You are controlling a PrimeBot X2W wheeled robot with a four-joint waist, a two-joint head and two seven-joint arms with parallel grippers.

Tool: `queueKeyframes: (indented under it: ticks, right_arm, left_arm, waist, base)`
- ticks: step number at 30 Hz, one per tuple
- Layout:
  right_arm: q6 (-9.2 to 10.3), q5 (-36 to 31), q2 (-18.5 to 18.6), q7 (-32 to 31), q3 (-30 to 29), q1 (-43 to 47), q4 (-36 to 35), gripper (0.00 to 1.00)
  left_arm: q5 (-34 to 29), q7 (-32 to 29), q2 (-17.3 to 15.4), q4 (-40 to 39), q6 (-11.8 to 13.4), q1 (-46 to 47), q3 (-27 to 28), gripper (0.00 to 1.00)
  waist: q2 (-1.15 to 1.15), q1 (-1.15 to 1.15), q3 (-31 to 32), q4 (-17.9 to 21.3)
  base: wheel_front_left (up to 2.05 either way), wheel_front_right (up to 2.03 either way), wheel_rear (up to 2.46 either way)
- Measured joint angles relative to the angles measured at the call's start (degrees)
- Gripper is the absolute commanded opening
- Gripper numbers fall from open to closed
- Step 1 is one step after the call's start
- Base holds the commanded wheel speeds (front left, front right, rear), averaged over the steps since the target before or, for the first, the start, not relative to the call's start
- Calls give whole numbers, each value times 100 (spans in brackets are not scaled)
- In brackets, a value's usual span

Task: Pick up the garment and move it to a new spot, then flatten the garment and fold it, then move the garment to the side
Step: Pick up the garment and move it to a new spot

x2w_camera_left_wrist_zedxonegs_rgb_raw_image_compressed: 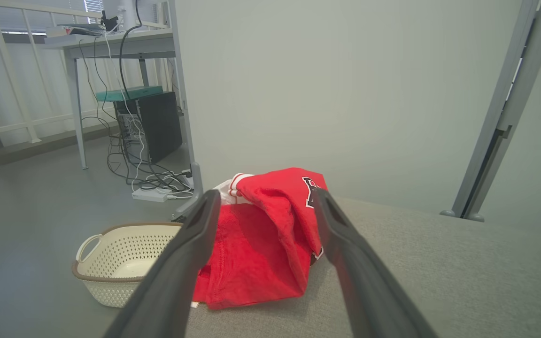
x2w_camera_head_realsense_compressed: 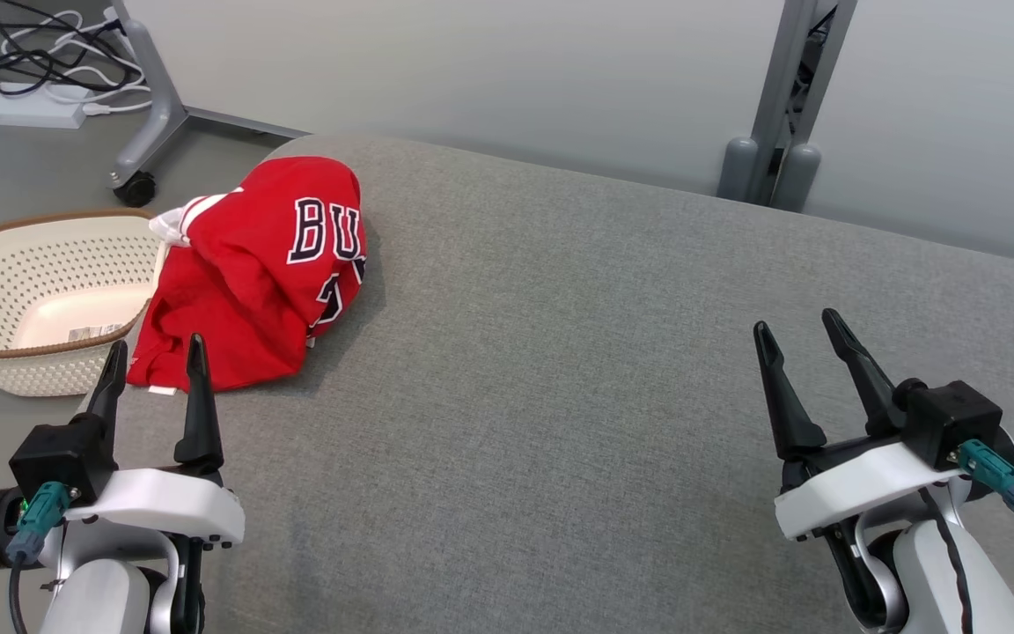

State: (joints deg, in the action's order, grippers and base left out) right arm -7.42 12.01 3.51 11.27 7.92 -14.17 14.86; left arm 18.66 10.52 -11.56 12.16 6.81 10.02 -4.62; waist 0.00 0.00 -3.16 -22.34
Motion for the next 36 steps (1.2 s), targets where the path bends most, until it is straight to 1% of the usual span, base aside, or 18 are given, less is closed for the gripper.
queueKeyframes:
  ticks: [7, 27, 33, 36]
  right_arm:
    - [0, 3, -1, -9, 4, -55, -7, 100]
    - [0, 79, 26, 44, 29, -76, 63, 100]
    - [0, 81, 30, 34, 27, -89, 16, 100]
    - [0, 79, 43, 0, 76, -173, -54, 100]
  left_arm:
    - [24, -41, 2, -62, 38, -40, -13, 100]
    - [90, -75, -36, -158, 85, -1, -85, 100]
    - [97, -126, -164, -350, 118, 365, -37, 100]
    - [54, -275, -394, -417, 125, 915, 36, 100]
  waist:
    - [0, 0, -62, -157]
    - [0, 0, -52, -147]
    - [0, 0, -133, -118]
    - [0, 0, -240, -42]
  base:
    - [0, 0, 0]
    - [0, 0, 0]
    - [0, 0, 0]
    - [0, 0, 0]
